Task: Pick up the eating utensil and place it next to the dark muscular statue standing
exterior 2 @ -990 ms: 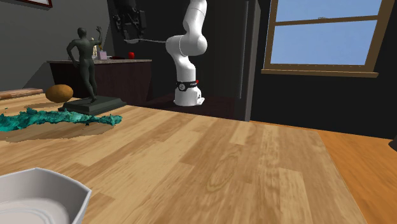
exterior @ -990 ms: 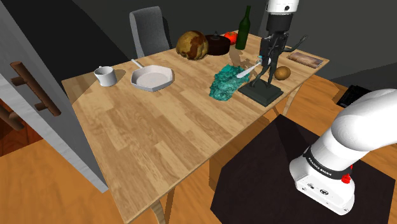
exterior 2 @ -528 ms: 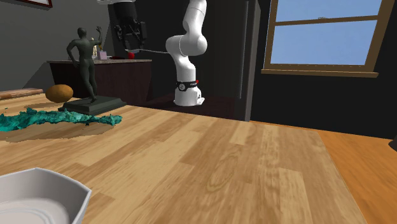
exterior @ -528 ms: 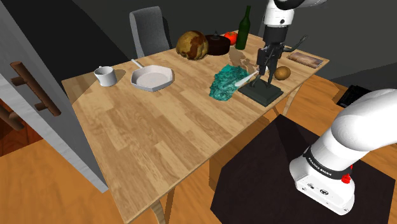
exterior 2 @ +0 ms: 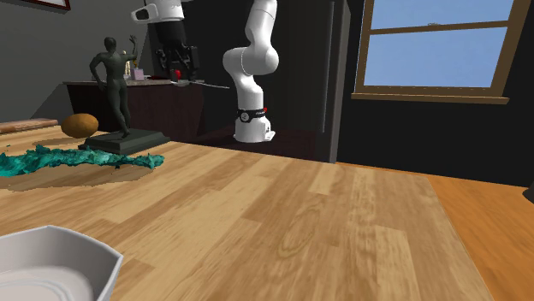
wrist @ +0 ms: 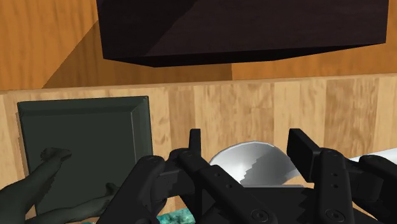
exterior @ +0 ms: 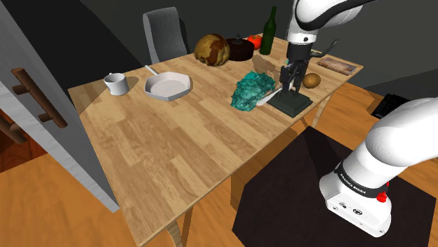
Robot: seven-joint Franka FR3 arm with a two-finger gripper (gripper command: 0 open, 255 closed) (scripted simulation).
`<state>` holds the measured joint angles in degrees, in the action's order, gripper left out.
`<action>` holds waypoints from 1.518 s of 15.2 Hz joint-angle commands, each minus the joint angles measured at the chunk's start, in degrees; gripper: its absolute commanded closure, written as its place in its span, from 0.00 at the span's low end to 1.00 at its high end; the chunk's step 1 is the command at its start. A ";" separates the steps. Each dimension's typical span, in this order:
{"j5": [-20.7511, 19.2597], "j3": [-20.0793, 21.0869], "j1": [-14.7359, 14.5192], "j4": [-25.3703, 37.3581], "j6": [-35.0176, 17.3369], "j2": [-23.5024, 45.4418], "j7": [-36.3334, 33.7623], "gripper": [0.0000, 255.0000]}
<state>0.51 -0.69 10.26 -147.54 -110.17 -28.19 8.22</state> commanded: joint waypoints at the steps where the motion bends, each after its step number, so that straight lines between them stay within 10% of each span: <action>1: -0.03 -0.06 0.04 -0.96 -1.77 0.77 0.09 1.00; 23: 0.26 -0.17 -0.09 -9.49 -22.69 13.17 0.49 1.00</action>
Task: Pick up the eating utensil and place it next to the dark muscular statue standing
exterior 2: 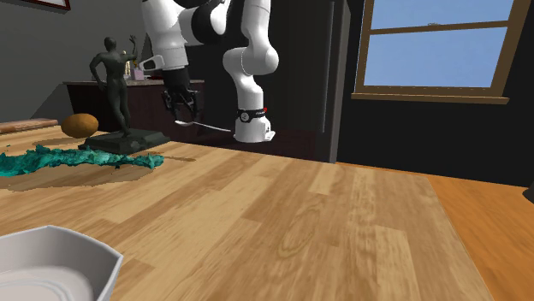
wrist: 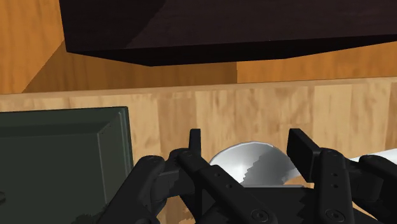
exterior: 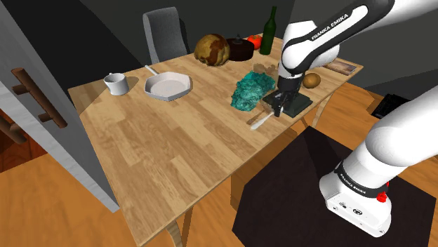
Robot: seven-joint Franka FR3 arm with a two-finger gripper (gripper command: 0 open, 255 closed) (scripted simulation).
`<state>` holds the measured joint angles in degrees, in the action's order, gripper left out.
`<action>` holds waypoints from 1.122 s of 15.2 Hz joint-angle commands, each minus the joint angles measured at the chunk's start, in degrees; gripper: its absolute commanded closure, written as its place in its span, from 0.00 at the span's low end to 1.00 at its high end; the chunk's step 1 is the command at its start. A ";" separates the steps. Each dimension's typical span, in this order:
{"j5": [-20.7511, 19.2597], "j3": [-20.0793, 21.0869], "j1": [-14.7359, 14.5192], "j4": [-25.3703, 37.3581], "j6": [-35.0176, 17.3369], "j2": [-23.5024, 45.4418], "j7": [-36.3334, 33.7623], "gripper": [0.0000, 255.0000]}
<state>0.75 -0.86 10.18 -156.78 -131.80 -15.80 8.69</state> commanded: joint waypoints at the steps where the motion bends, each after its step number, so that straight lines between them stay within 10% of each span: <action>1: 0.05 -0.01 -0.02 -0.47 -2.07 1.57 0.06 1.00; 17: 0.39 -0.05 -0.14 -1.72 -10.85 9.10 0.37 1.00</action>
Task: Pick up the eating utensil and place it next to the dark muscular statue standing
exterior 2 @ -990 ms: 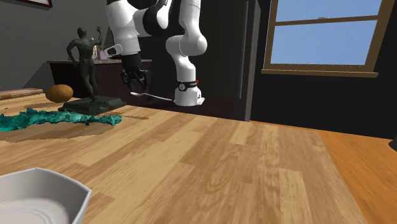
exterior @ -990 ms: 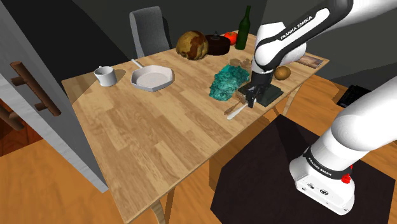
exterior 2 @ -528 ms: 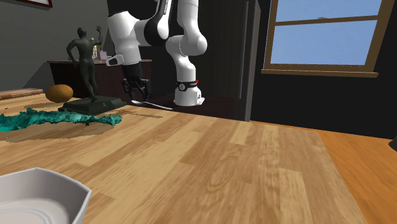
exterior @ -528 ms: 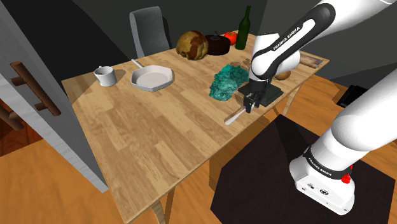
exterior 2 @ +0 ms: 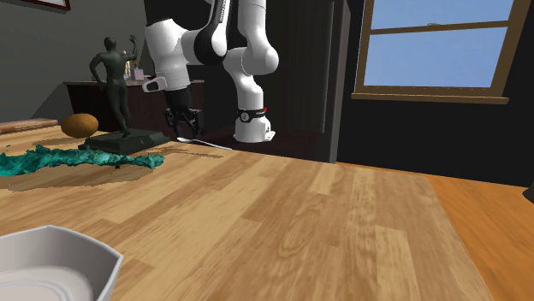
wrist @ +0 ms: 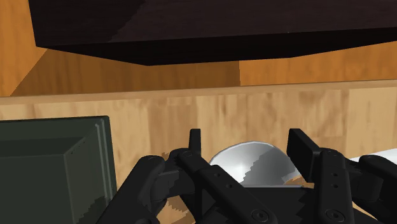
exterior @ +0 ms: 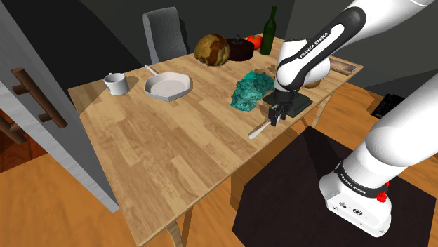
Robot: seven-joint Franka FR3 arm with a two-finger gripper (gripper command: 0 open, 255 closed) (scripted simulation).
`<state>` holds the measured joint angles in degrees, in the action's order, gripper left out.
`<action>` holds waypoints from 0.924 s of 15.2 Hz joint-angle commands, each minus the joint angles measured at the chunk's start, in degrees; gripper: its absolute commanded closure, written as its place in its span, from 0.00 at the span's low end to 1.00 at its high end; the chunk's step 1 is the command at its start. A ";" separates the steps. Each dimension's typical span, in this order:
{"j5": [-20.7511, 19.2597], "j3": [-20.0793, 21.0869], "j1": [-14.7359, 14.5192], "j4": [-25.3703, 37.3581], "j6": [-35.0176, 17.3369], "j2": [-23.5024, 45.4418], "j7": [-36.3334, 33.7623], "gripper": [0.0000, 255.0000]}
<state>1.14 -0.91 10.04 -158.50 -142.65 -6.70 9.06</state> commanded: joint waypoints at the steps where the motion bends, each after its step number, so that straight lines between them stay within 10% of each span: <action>1: 0.00 0.00 0.00 0.00 0.00 0.00 0.00 1.00; 2: 0.00 0.00 0.00 0.00 0.00 0.00 0.00 0.00; 14: -0.38 -0.03 0.15 2.81 9.53 -6.73 -0.25 0.00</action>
<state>0.78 -0.94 10.19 -155.78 -133.60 -13.08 8.82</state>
